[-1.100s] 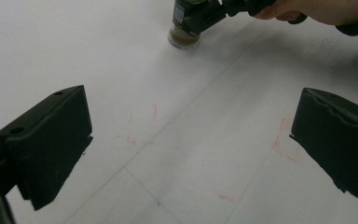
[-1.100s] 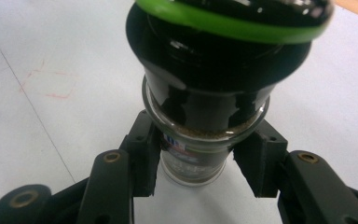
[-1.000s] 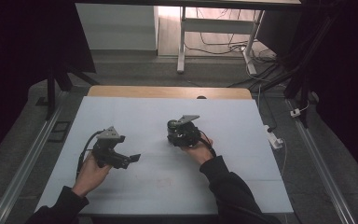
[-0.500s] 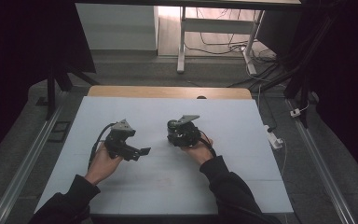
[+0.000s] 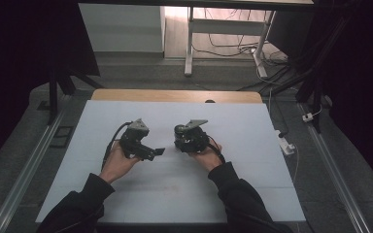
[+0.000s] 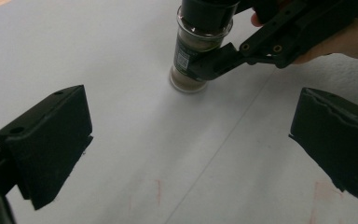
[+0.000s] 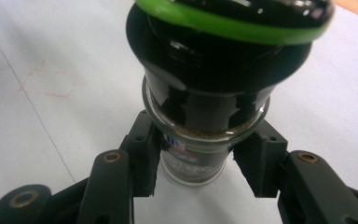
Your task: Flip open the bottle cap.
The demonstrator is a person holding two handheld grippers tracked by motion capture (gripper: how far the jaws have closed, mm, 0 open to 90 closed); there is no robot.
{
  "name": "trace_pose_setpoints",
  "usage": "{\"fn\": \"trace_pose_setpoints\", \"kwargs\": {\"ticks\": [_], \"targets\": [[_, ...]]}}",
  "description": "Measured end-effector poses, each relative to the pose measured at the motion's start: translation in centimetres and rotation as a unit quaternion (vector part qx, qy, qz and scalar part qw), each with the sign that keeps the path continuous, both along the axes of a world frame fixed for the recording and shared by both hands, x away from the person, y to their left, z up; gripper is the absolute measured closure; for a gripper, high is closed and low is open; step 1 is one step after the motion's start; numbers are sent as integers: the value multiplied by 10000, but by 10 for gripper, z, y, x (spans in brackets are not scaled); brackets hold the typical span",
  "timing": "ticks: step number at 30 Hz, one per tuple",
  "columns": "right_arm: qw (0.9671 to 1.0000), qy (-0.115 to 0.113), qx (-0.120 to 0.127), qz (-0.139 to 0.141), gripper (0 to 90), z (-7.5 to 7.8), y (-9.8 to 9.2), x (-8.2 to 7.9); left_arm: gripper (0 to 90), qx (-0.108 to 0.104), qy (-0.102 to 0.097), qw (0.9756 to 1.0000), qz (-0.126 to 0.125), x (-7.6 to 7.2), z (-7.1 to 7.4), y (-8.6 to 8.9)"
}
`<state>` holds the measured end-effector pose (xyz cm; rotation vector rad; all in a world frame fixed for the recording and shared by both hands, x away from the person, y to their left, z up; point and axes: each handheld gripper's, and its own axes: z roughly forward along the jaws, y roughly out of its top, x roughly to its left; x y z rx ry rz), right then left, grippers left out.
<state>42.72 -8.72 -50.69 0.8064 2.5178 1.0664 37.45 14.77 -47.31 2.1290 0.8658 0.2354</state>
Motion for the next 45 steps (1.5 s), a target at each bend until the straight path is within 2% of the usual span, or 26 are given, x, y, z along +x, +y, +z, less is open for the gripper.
{"fn": "trace_pose_setpoints", "kwargs": {"ticks": [3, 7, 9, 12, 14, 17, 21, 27, 36, 45], "targets": [[10000, 0, -1, 3, 527, 0, 0, 0, 0, 51, -21, 10000, -28, 6, -2, -4], [10000, 2, 1, -4, 527, 0, 0, 0, 0, 12, -16, 9999, -117, 13, -3, -8], [10000, 2, 0, -2, 527, 0, 0, 0, 31, 59, -72, 9998, -157, 15, -4, -11], [10000, 2, 1, 0, 527, 0, 0, 0, 150, 193, -206, 9991, -310, 17, -2, -17], [10000, 1, 0, 1, 527, 0, 0, 0, 262, 175, -206, 9990, -355, 18, -1, -18], [10000, 1, -1, -2, 527, 0, 0, 0, 444, 170, -209, 9981, -554, 19, 1, -24], [10000, -2, -3, -2, 527, 0, 0, 0, 658, 153, -202, 9977, -622, 20, 1, -31], [10000, -5, -8, -3, 527, 0, 0, 0, 865, 150, -186, 9976, -649, 23, -1, -39], [10000, 2, 18, -13, 527, 0, 0, 0, 884, 218, -171, 9977, -616, 27, -4, -45], [10000, -15, 9, -6, 527, 0, 0, 0, 883, 62, -184, 9977, -649, 26, 4, -43]]}}
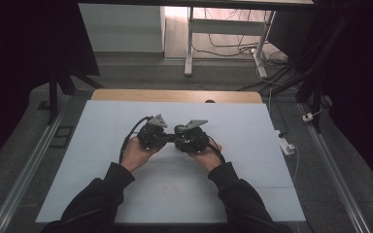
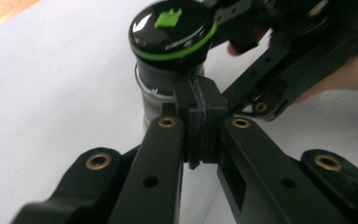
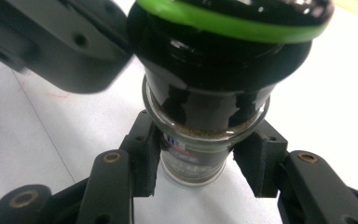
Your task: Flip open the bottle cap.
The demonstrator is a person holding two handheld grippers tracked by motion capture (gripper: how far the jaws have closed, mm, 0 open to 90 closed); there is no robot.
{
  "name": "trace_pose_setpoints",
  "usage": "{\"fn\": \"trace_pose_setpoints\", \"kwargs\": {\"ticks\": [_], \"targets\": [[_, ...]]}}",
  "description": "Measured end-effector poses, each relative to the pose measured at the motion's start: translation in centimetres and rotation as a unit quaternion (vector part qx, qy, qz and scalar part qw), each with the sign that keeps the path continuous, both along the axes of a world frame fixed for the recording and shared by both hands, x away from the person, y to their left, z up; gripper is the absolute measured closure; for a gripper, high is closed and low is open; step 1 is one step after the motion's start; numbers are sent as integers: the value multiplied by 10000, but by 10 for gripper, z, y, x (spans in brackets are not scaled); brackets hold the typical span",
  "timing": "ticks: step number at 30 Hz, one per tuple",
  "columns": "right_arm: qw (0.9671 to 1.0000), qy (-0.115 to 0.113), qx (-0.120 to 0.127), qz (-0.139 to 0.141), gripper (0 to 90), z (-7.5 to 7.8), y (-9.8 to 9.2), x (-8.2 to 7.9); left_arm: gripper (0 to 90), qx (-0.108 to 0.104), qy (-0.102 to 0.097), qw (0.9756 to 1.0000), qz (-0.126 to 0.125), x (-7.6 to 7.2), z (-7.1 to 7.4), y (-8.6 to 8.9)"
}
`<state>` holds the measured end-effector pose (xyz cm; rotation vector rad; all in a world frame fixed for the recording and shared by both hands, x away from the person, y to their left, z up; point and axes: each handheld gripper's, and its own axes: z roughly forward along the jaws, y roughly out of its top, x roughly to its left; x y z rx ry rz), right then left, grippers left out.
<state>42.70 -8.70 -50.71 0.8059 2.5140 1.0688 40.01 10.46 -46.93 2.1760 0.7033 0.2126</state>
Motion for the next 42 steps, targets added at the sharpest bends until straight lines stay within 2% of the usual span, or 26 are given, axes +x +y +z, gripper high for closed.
{"fn": "trace_pose_setpoints", "kwargs": {"ticks": [3, 5, 8, 15, 22, 42], "targets": [[10000, 5, 10, -2, 527, 0, 0, 0, 883, -11, 4, 10000, -46, -1, 4, 0], [10000, -4, 1, -1, 527, 0, 0, 0, 883, -135, 14, 9999, -35, -2, 8, 1], [10000, 5, 7, -6, 527, 0, 0, 0, 883, -167, 8, 9999, -24, -2, 11, 2], [10000, -4, -3, -3, 527, 0, 0, 0, 883, -103, 60, 9999, 34, 0, 8, 2], [10000, 8, 0, -13, 527, 0, 0, 0, 884, -195, 69, 9997, 102, 2, 10, 1], [10000, -43, -54, 18, 528, 0, 1, -1, 885, -435, 24, 9979, 476, 14, 18, 9]]}}
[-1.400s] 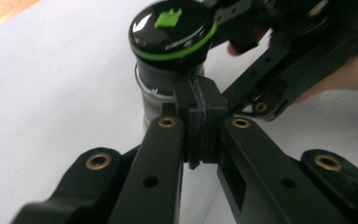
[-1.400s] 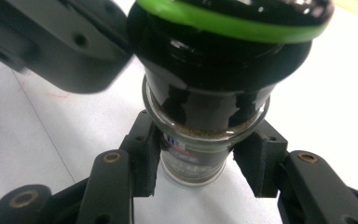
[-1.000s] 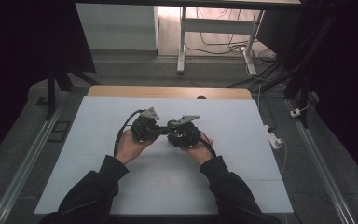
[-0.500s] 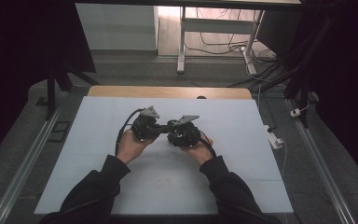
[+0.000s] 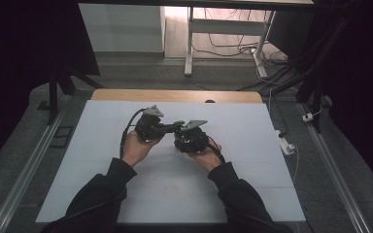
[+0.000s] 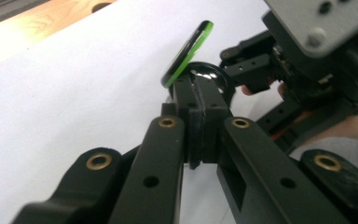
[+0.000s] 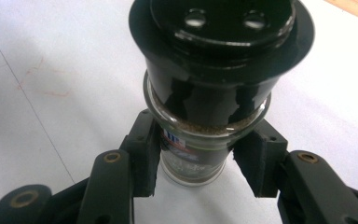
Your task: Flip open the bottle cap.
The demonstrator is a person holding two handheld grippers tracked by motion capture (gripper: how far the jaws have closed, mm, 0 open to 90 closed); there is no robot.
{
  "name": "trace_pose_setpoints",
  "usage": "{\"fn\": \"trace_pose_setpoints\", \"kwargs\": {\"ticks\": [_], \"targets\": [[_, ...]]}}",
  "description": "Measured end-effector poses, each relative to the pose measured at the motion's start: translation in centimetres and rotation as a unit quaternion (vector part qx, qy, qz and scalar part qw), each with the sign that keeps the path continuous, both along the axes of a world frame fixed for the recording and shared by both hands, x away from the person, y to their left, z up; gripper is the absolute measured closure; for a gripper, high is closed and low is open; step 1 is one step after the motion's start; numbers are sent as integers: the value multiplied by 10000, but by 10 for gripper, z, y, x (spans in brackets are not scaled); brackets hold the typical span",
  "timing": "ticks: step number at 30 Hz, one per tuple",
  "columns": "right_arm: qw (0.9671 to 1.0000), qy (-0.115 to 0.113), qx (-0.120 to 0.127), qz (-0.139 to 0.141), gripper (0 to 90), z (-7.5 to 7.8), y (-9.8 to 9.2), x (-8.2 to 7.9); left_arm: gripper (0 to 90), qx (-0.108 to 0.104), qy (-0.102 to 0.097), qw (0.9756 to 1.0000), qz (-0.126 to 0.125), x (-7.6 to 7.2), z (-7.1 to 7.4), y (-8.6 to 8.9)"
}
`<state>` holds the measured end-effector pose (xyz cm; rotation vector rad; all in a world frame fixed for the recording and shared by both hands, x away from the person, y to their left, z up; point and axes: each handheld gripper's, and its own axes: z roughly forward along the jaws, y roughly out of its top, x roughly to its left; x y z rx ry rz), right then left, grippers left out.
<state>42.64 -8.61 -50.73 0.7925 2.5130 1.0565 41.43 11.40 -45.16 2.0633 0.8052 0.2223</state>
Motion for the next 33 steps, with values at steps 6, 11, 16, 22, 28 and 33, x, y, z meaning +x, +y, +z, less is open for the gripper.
{"fn": "trace_pose_setpoints", "kwargs": {"ticks": [6, 11, 16, 22, 28, 33], "targets": [[10000, 25, -2, 7, 527, 0, -1, 0, 882, 20, 52, 9997, 241, 11, 2, 8], [10000, 32, -5, 1, 525, 0, 0, 0, 872, 114, 6, 9998, 183, 7, 3, 9], [10000, 11, -25, -30, 514, 1, 0, 0, 832, 138, -35, 9999, 96, 0, 5, 8], [9999, 131, 22, -29, 405, 2, -1, -1, 766, 112, -23, 9999, 47, -8, 6, 12], [9997, 186, 172, -57, 313, 9, -9, -8, 654, 150, 52, 9999, -8, -18, 4, 17], [9989, 323, 327, -45, 274, 14, -16, -14, 546, 217, 86, 9997, 8, -26, 1, 20]]}}
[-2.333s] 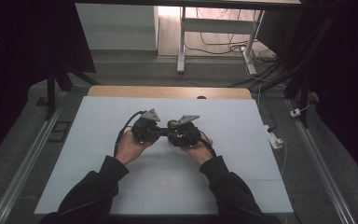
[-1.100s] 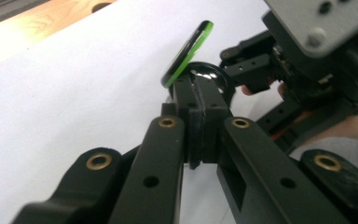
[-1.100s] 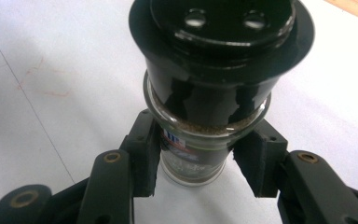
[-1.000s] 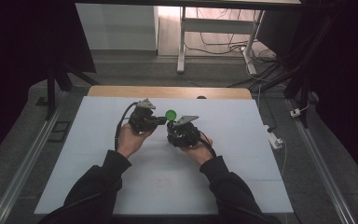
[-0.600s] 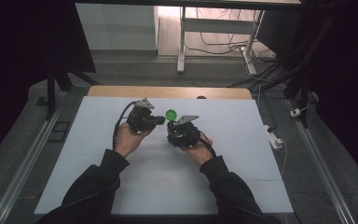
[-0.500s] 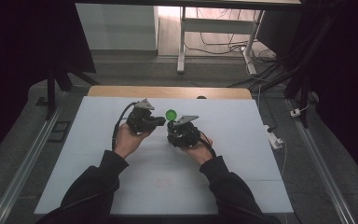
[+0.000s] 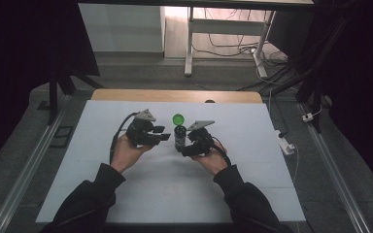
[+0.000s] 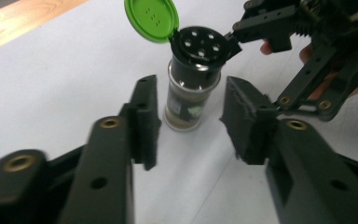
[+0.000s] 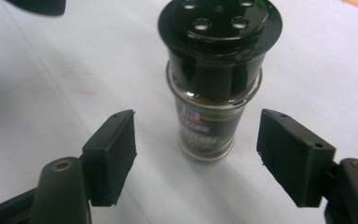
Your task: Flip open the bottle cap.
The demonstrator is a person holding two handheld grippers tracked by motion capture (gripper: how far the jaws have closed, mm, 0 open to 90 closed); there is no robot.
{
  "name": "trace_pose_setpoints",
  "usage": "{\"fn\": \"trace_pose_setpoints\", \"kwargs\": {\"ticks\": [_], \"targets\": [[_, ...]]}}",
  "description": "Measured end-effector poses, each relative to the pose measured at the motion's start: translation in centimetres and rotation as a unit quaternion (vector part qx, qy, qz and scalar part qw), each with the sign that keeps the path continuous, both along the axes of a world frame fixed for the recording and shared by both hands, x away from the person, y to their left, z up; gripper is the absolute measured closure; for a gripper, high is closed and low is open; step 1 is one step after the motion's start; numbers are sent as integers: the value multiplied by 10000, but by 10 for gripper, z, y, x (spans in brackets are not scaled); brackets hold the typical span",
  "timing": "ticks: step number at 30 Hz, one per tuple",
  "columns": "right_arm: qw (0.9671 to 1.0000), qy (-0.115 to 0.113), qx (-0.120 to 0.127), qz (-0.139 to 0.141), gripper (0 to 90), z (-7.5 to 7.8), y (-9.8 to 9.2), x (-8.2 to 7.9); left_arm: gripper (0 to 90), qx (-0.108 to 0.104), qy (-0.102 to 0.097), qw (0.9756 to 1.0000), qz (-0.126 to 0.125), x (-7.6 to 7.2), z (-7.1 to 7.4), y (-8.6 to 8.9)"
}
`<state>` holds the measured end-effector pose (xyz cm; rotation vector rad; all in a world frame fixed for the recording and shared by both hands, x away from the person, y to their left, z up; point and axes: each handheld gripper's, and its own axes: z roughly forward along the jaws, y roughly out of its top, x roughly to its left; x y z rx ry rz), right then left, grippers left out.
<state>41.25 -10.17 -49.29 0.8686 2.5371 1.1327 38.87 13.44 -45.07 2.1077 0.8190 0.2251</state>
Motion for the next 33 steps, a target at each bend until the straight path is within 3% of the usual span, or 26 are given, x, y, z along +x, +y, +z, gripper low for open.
{"fn": "trace_pose_setpoints", "kwargs": {"ticks": [8, 14, 23, 33], "targets": [[10000, 77, 29, 51, 218, 6, -5, -13, 324, -25, 49, 10000, -22, -14, -4, 6], [9996, 176, 213, 70, 151, 12, -14, -25, 176, -77, 92, 9999, -36, -30, -7, 11], [9993, 254, 252, 124, 93, 19, -31, -48, 66, -152, 257, 9996, 7, -51, -7, 21], [9986, 307, 385, 197, 0, 25, -55, -75, 0, -131, 259, 9995, 137, -86, -7, 44]]}}
